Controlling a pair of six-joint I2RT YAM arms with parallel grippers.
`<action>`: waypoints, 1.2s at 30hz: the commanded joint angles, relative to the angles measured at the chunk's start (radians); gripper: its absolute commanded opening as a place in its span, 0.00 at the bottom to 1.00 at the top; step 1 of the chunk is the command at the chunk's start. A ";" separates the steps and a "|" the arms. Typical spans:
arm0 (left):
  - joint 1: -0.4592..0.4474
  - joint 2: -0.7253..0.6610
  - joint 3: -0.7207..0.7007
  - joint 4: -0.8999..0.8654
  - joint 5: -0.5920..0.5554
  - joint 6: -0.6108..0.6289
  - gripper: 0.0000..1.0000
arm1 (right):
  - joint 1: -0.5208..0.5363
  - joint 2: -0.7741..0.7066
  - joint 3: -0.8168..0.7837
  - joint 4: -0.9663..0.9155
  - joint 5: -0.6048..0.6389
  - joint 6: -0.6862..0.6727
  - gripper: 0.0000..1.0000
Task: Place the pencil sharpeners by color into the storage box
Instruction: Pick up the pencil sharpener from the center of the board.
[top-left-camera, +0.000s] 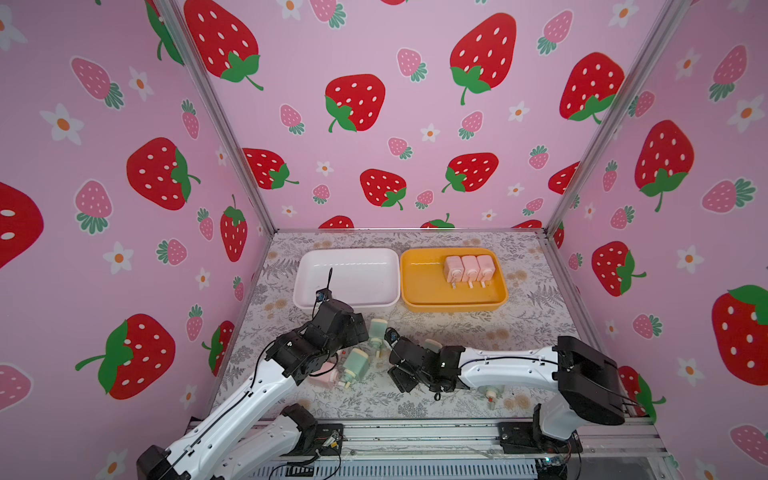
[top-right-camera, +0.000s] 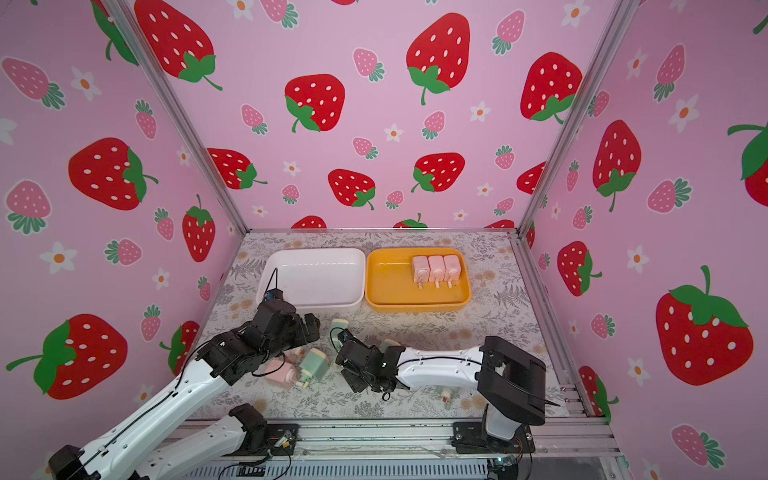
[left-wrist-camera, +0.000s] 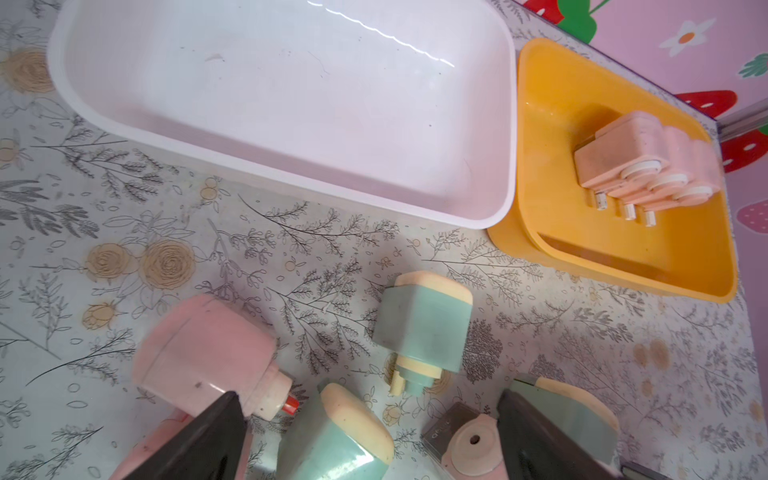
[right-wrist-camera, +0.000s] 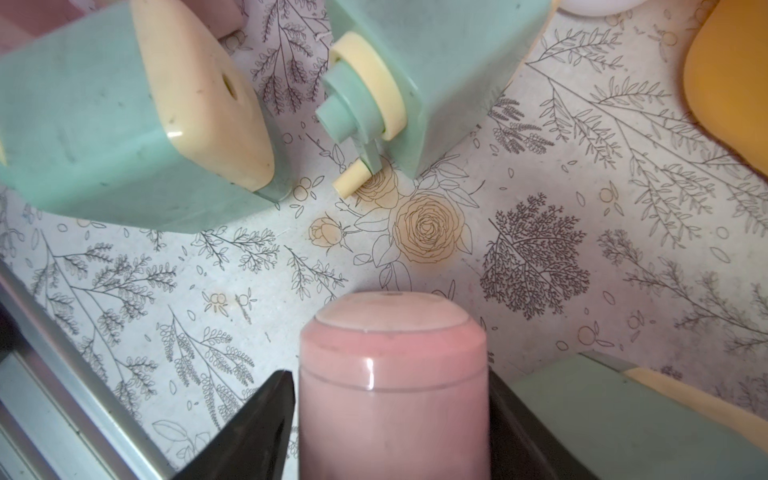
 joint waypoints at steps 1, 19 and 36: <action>0.041 -0.012 0.031 -0.051 0.024 0.034 1.00 | 0.008 0.026 0.047 -0.056 -0.045 -0.027 0.74; 0.111 -0.041 0.025 -0.049 0.048 0.068 1.00 | 0.002 -0.010 0.079 -0.074 -0.087 -0.116 0.08; 0.147 -0.033 0.037 -0.062 0.019 0.096 1.00 | -0.152 -0.281 0.048 -0.177 -0.385 -0.321 0.00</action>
